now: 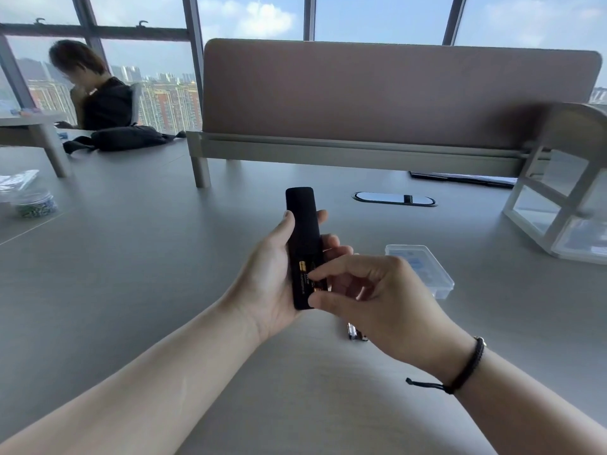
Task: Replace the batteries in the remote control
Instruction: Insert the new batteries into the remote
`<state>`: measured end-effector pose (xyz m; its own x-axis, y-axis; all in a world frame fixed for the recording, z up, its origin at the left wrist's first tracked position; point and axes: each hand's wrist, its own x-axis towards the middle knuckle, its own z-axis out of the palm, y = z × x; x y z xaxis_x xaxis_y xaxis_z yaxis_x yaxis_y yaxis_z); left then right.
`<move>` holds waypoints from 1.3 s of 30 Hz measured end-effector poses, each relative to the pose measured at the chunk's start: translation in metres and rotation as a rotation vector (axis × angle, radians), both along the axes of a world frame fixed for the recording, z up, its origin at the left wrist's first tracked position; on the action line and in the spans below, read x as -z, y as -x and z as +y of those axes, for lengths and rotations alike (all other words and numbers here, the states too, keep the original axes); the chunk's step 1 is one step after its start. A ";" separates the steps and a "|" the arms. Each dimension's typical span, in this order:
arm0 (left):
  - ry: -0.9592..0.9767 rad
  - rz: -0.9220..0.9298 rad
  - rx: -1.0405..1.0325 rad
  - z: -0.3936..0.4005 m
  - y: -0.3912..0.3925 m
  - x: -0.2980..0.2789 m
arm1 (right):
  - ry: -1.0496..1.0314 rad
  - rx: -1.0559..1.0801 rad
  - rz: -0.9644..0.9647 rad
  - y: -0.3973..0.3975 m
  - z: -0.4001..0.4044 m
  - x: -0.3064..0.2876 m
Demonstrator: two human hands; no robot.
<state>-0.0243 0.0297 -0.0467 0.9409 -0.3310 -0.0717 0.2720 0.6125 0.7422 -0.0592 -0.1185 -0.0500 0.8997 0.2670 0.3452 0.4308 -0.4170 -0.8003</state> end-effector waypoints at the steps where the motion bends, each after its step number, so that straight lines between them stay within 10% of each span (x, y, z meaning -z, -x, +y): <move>1: -0.005 -0.002 -0.003 0.000 0.000 0.001 | 0.002 0.008 -0.008 0.000 0.001 0.000; 26: -0.179 -0.160 0.115 0.000 -0.003 0.004 | -0.207 -0.007 0.246 -0.009 0.004 0.007; 32: -0.115 -0.130 -0.256 0.007 -0.014 -0.002 | -0.268 0.073 0.229 -0.012 0.003 0.003; 39: -1.307 -0.517 -0.788 0.035 -0.028 0.008 | -0.229 0.210 0.168 -0.020 -0.005 0.003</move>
<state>0.0036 0.0651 -0.0549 0.8506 0.2529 0.4611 -0.2217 -0.6225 0.7505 -0.0389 -0.1234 -0.0530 0.9761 0.0028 0.2171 0.2090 -0.2838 -0.9358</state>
